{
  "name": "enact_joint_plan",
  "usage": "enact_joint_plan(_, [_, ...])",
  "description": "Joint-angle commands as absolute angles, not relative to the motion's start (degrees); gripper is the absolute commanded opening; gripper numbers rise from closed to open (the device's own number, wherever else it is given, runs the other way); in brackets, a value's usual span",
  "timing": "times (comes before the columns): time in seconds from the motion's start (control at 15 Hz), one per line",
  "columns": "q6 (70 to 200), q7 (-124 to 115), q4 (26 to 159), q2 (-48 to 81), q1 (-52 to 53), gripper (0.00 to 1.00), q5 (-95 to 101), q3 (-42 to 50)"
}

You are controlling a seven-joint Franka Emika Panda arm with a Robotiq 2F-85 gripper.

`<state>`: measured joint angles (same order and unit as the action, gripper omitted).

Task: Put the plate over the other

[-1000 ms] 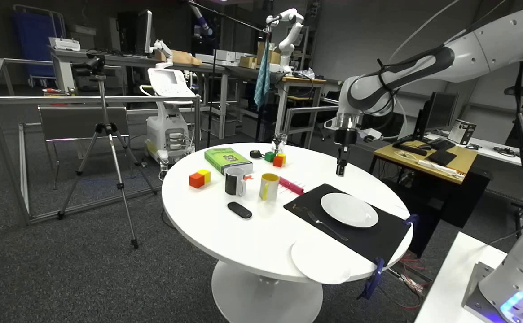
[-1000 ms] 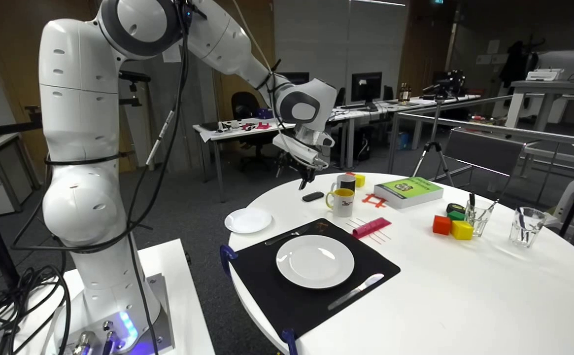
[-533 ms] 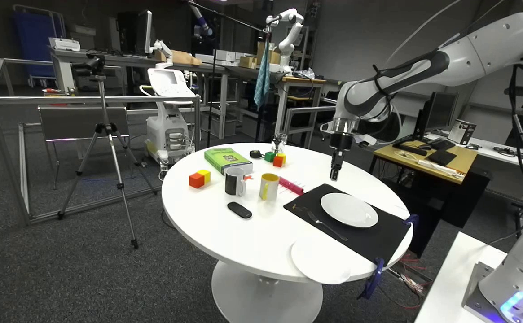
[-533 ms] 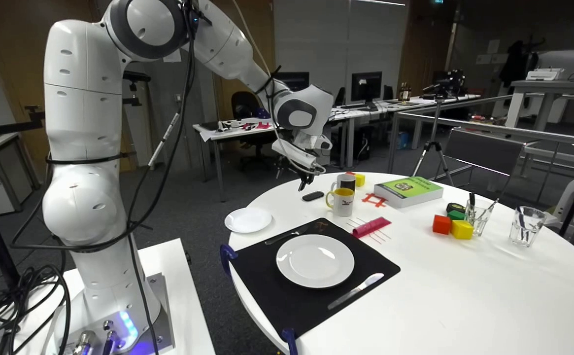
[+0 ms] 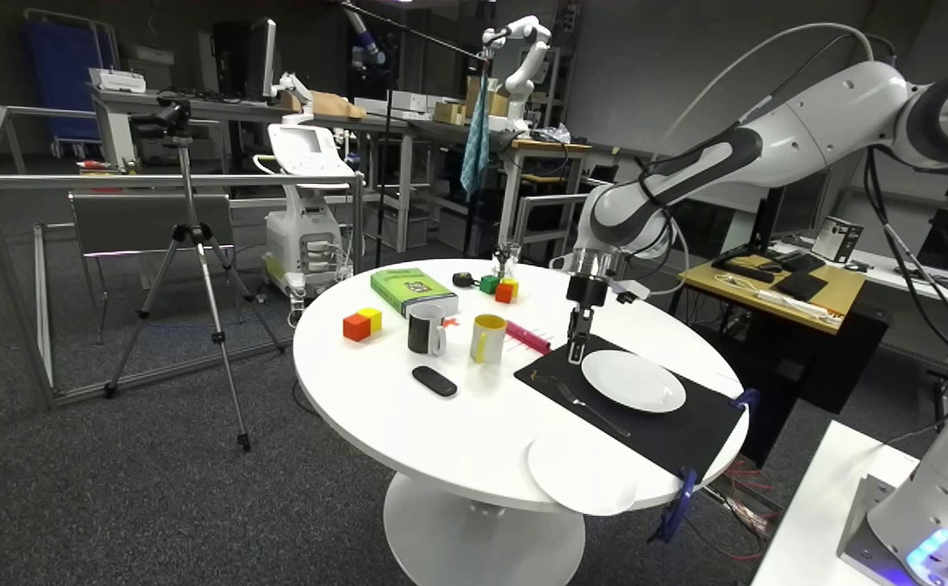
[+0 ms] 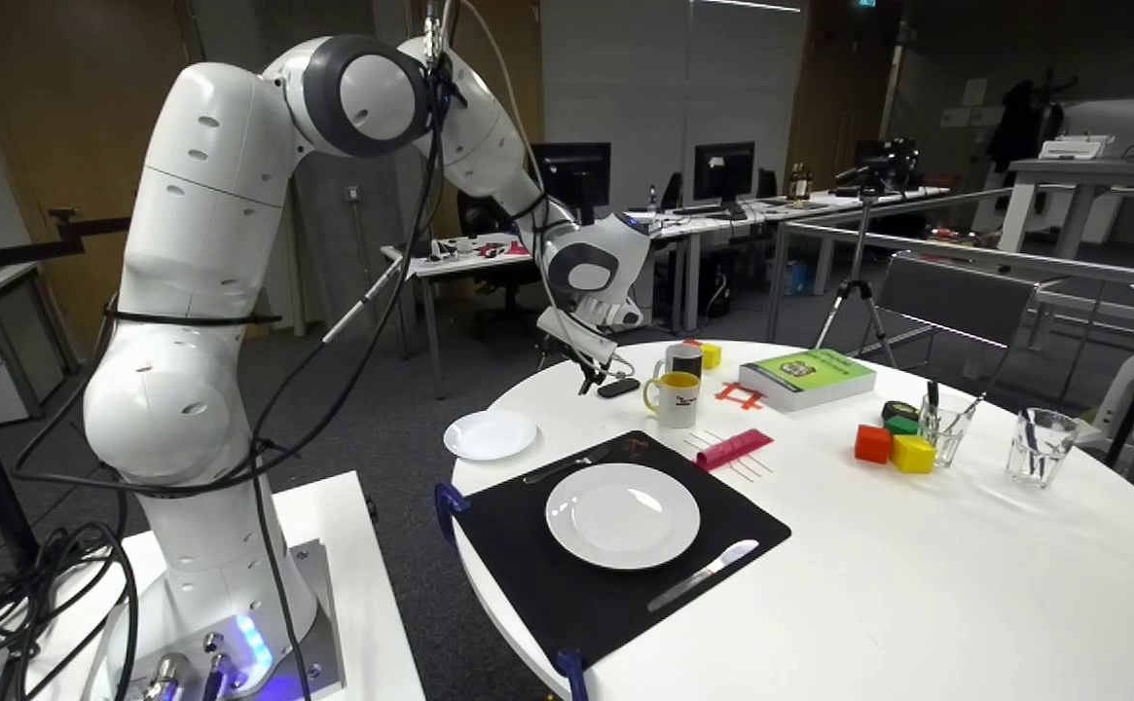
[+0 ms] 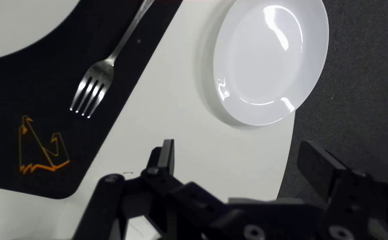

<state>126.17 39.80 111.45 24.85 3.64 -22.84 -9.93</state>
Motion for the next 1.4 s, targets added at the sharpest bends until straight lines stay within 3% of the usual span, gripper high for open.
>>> enact_joint_plan(0.0, [125.24, 42.24, 105.95, 30.42, 2.24, 1.0, -22.66, -12.7])
enact_joint_plan(0.47, [117.91, 46.41, 99.23, 37.94, 0.79, 1.0, -22.81, -16.12])
enact_joint_plan(1.33, [122.92, 37.62, 98.94, 41.56, 5.47, 1.0, -15.56, -14.55])
